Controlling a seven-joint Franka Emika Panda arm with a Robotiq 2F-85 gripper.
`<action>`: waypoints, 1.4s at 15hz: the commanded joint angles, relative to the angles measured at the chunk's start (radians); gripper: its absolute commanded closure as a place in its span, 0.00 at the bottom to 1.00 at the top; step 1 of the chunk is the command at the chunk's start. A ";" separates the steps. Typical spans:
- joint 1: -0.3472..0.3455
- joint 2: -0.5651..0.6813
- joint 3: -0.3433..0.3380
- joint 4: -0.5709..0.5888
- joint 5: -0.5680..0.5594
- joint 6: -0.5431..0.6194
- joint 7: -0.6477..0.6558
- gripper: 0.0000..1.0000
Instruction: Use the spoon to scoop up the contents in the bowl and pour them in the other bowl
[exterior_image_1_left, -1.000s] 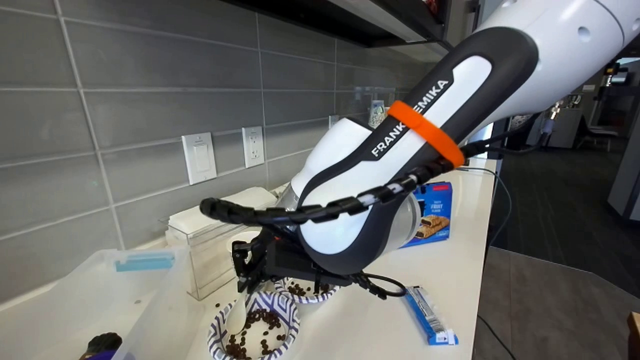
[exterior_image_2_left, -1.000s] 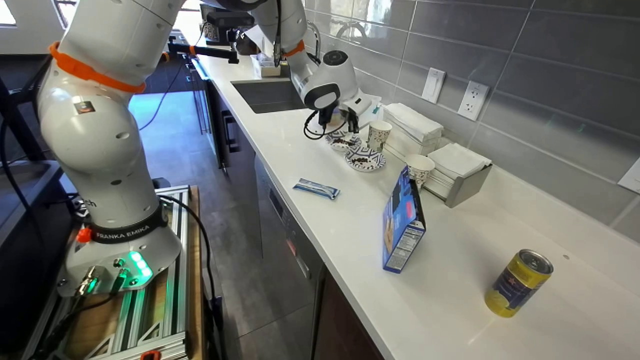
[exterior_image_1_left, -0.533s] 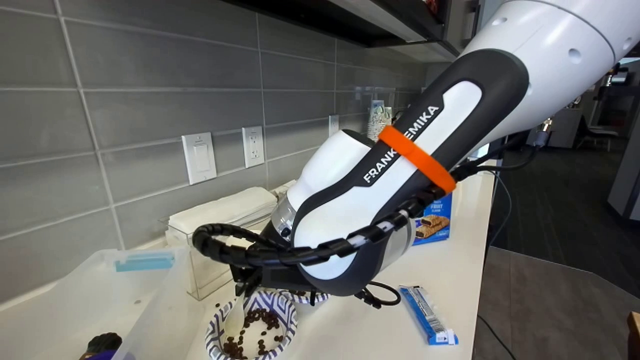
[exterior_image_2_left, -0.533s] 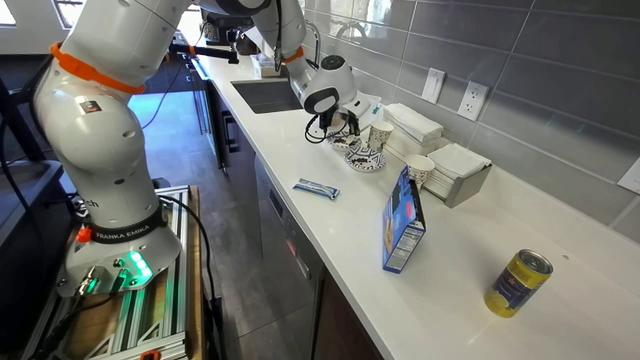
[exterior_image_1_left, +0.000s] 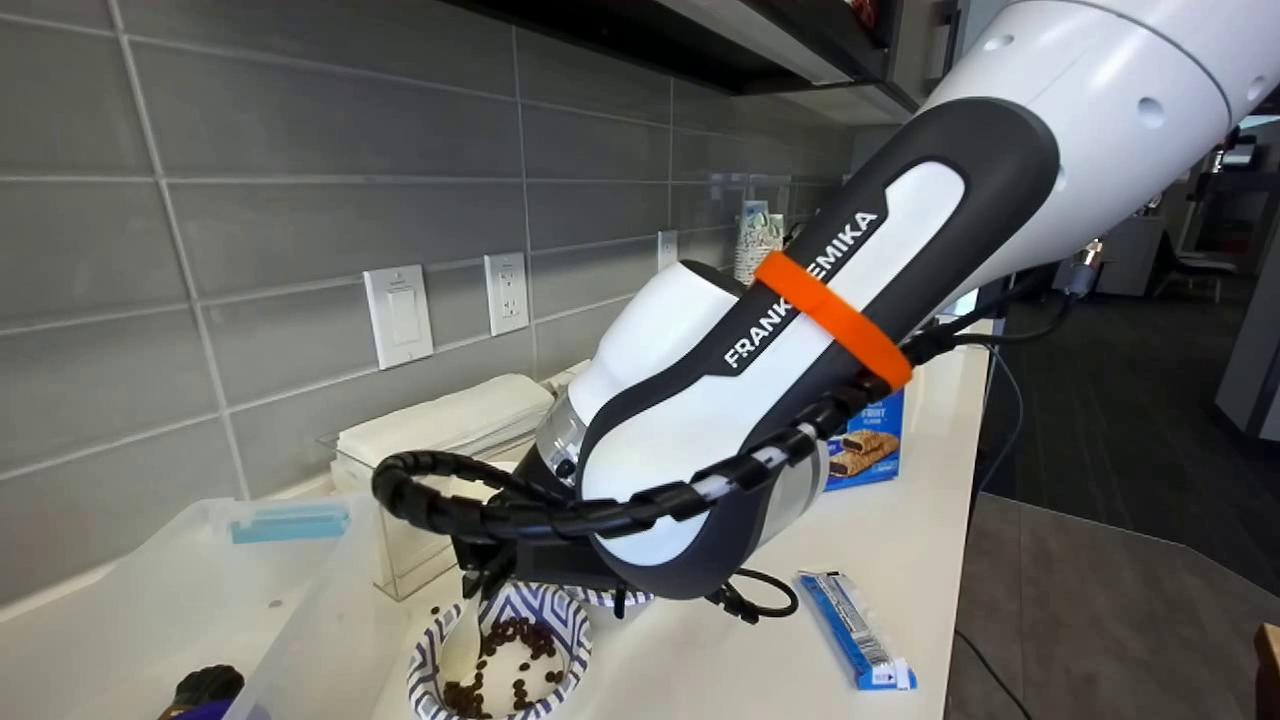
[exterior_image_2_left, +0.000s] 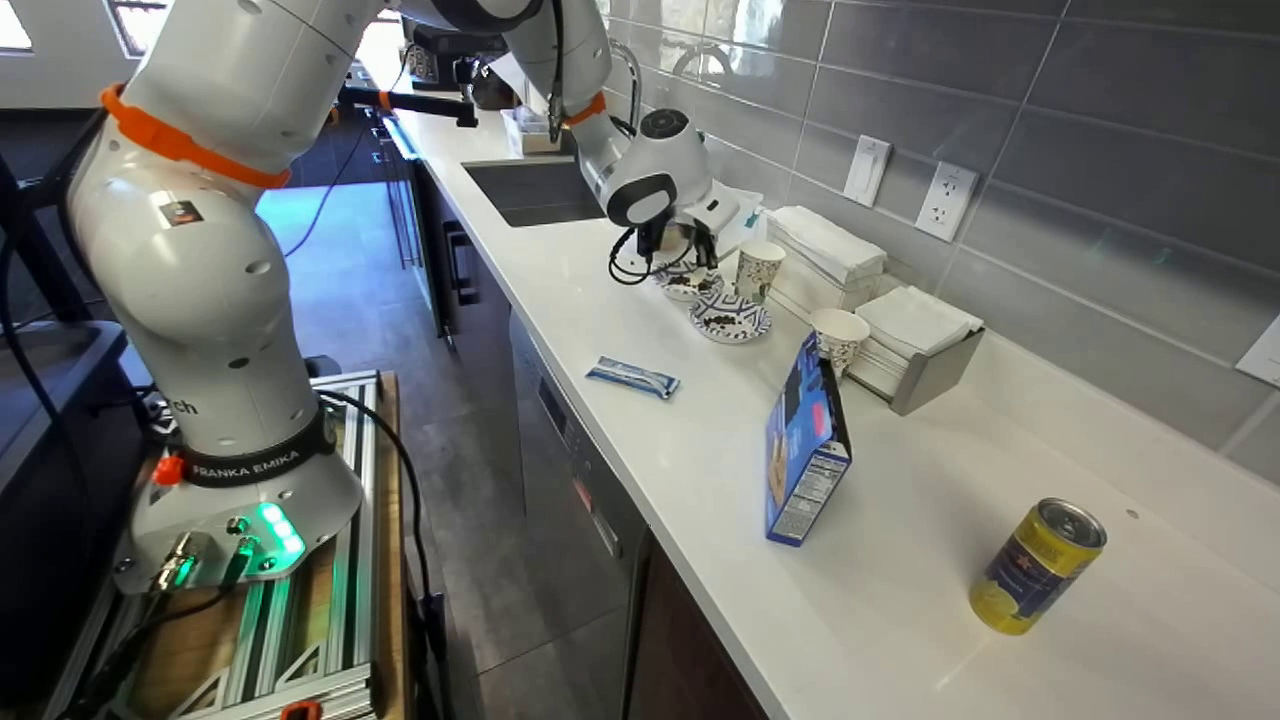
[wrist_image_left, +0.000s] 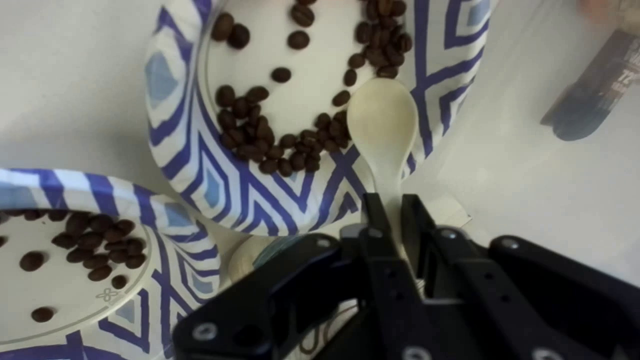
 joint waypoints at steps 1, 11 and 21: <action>-0.026 0.022 0.033 0.024 -0.011 -0.012 0.012 0.97; -0.063 -0.012 0.068 0.004 -0.014 -0.104 0.005 0.97; -0.119 -0.048 0.117 -0.001 -0.018 -0.282 -0.003 0.97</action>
